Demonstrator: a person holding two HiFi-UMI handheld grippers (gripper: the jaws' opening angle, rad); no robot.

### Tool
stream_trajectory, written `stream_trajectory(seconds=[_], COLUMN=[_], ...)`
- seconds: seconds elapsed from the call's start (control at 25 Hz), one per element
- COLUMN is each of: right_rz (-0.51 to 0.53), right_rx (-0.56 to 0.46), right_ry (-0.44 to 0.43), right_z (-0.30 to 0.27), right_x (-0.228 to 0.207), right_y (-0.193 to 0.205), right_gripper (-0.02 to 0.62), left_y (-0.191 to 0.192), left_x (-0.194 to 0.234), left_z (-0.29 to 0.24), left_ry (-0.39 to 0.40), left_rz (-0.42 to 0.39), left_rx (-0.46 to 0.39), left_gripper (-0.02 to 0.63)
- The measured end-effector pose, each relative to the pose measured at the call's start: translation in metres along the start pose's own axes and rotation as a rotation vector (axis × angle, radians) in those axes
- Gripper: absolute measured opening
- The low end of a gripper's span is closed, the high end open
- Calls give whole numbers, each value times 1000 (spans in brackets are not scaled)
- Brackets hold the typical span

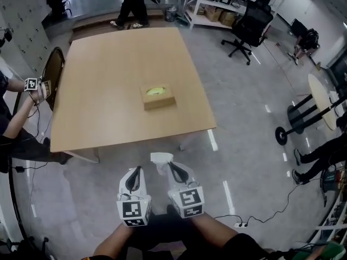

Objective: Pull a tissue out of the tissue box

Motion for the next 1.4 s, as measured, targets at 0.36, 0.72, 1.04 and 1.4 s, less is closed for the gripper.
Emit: stream_trajectory(seconds=[0.36, 0.72, 1.04, 1.4], right_rz=[-10, -16, -12, 15], right_rx=[-60, -85, -91, -78], right_ry=[-117, -149, -130, -74], right_z=[82, 126, 151, 167], right_x=[-7, 3, 21, 60], right_y=[27, 36, 39, 47], right_gripper=[0, 0, -2, -6], left_y=[21, 23, 18, 27], left_x=[-73, -96, -103, -79], left_z=[65, 104, 124, 152], left_ry=[-109, -144, -105, -60], left_rz=[-28, -73, -72, -29], left_rx=[-5, -5, -28, -41], left_gripper=[18, 18, 18, 18])
Point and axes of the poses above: the fingertips, and each gripper's own axes: z backward along the fingers, x to its left, y out of its underside, the point moved 9 cm from there along z, backward along the fingers, and after that the axes turned 3 degrees about z, right-handed, at the moved point
